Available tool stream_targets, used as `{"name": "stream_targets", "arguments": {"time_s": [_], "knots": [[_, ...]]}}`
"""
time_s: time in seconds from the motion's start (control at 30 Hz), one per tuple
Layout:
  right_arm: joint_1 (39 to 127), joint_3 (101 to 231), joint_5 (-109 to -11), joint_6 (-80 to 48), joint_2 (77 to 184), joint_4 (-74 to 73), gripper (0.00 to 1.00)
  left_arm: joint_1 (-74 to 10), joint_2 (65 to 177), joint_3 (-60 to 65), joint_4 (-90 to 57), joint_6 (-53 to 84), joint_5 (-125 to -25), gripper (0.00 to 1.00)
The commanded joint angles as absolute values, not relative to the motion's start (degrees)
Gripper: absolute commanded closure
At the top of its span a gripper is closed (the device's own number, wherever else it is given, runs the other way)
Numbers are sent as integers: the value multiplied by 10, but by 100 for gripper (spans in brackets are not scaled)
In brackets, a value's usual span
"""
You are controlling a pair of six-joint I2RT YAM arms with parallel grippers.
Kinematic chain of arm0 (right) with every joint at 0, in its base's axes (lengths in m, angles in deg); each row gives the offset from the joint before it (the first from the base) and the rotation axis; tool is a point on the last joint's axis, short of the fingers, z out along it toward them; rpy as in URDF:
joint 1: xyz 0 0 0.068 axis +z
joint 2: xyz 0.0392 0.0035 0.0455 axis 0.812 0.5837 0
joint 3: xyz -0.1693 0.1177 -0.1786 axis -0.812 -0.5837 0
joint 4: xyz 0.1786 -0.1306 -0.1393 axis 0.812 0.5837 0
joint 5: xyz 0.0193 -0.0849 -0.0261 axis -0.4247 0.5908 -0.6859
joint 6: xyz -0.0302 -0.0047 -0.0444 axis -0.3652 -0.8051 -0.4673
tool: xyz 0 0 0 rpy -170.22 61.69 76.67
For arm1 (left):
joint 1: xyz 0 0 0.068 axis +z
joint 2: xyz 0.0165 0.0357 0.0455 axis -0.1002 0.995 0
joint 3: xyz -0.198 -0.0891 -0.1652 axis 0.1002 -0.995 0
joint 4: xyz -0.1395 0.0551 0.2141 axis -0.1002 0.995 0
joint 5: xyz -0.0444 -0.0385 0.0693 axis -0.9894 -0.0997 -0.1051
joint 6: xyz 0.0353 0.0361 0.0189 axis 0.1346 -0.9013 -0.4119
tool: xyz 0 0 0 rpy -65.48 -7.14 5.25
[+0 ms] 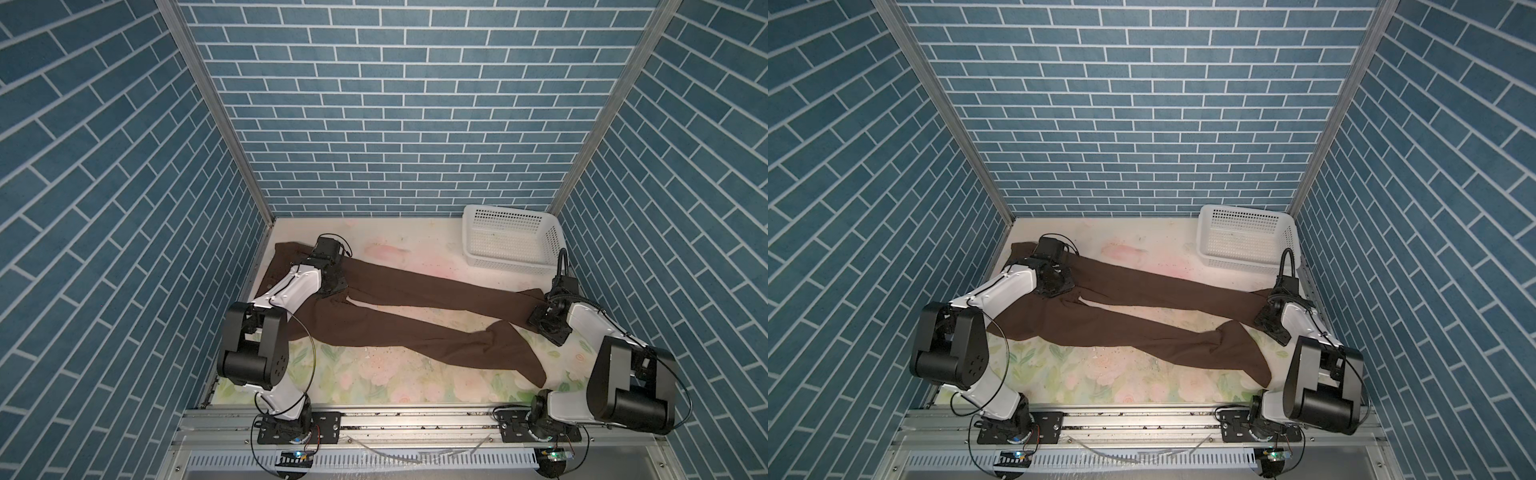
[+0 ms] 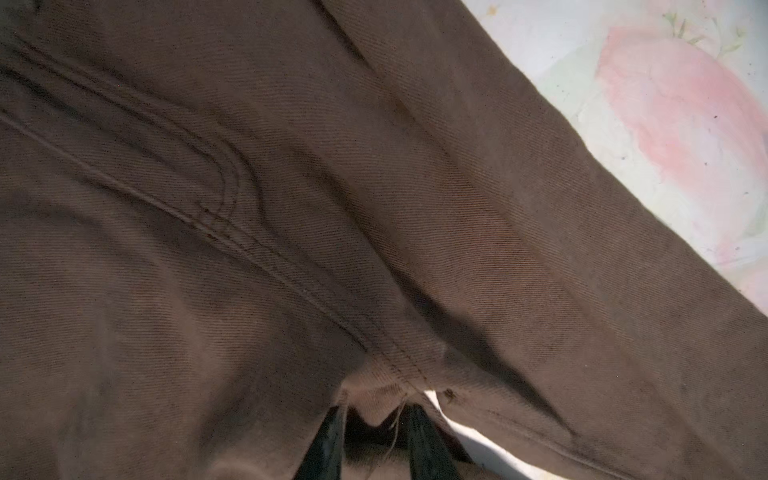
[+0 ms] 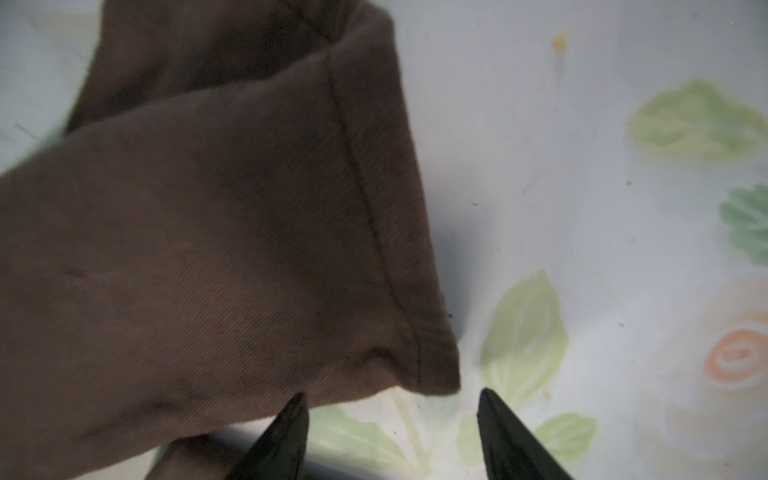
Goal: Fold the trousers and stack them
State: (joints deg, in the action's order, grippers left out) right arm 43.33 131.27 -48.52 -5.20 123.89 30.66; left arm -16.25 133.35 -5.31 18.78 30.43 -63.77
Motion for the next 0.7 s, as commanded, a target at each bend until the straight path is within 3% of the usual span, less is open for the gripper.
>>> {"name": "stream_targets", "arguments": {"time_s": [0.0, 0.1, 0.17, 0.2, 0.27, 0.3, 0.37, 0.5, 0.67], "knots": [[435, 1343, -472, -45, 1278, 283, 37, -167, 1344, -66, 162, 307, -652, 75], [435, 1362, -464, -50, 1319, 280, 41, -167, 1357, -64, 165, 302, -659, 79], [434, 1373, -465, -51, 1339, 280, 49, -167, 1360, -62, 165, 299, -661, 80], [433, 1378, -467, -51, 1345, 280, 59, -167, 1361, -62, 165, 298, -661, 80], [432, 1382, -468, -52, 1345, 277, 88, -167, 1362, -62, 165, 296, -659, 84], [432, 1385, -466, -51, 1341, 278, 99, -167, 1363, -63, 166, 297, -659, 91], [431, 1394, -459, -47, 1328, 290, 100, -167, 1365, -65, 167, 297, -660, 100], [425, 1426, -446, -38, 1270, 327, 100, -184, 1355, -62, 185, 292, -638, 100], [391, 1488, -479, -22, 1189, 383, 100, -273, 1330, -33, 221, 260, -538, 100]]}}
